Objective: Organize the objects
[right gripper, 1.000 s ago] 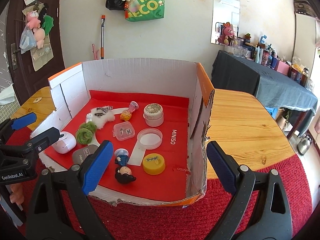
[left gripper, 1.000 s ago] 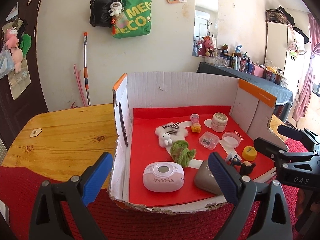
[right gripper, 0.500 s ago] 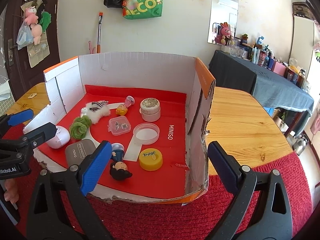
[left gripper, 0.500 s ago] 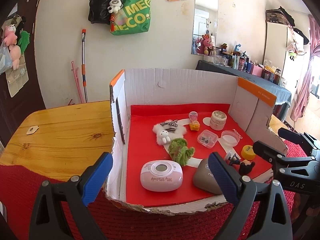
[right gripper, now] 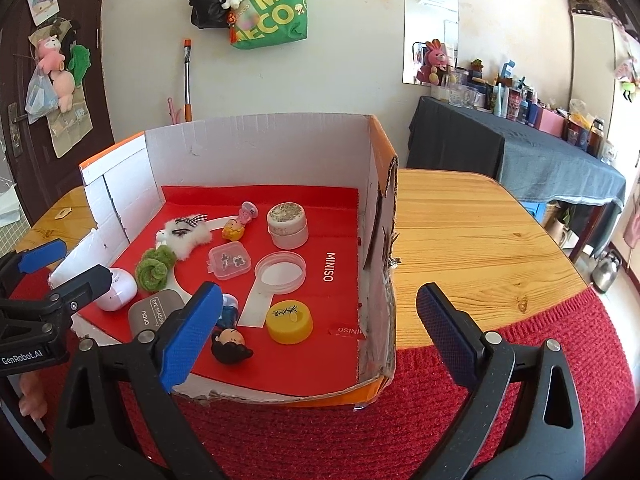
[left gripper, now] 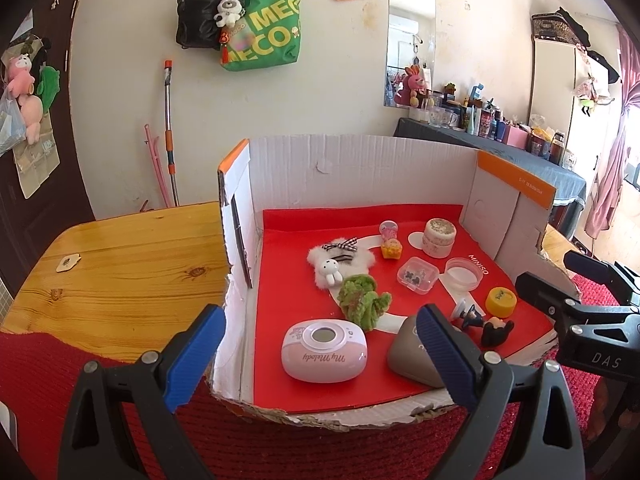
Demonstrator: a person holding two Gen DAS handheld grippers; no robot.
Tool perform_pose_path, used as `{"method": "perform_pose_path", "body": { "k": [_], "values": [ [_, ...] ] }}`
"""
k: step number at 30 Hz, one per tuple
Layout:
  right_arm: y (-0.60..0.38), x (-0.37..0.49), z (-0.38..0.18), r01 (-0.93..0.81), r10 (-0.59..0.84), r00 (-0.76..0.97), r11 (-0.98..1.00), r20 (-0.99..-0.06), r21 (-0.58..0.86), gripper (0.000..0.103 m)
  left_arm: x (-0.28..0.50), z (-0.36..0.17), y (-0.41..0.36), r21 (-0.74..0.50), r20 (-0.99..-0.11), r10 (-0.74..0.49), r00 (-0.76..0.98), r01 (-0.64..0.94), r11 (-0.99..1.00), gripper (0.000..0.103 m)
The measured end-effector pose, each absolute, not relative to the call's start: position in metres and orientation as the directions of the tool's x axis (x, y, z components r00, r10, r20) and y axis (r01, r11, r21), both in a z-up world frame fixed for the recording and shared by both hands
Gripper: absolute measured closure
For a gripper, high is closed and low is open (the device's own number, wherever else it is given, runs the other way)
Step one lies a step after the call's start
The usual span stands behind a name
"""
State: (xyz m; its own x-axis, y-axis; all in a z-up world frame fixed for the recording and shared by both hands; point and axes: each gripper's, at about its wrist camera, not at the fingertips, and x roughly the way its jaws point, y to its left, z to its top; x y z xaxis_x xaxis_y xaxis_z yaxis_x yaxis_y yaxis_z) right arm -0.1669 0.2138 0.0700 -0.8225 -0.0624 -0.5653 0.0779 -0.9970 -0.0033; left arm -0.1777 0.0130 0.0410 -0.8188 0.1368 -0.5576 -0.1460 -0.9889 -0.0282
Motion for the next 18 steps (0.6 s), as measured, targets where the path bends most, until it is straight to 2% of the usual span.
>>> {"method": "perform_pose_path", "body": {
  "k": [18],
  "values": [
    [0.2116, -0.1671, 0.0696, 0.075, -0.056, -0.820, -0.997, -0.570, -0.009, 0.004, -0.1780, 0.0411, 0.0110, -0.027, -0.558, 0.136, -0.819, -0.145, -0.989, 0.005]
  ]
}}
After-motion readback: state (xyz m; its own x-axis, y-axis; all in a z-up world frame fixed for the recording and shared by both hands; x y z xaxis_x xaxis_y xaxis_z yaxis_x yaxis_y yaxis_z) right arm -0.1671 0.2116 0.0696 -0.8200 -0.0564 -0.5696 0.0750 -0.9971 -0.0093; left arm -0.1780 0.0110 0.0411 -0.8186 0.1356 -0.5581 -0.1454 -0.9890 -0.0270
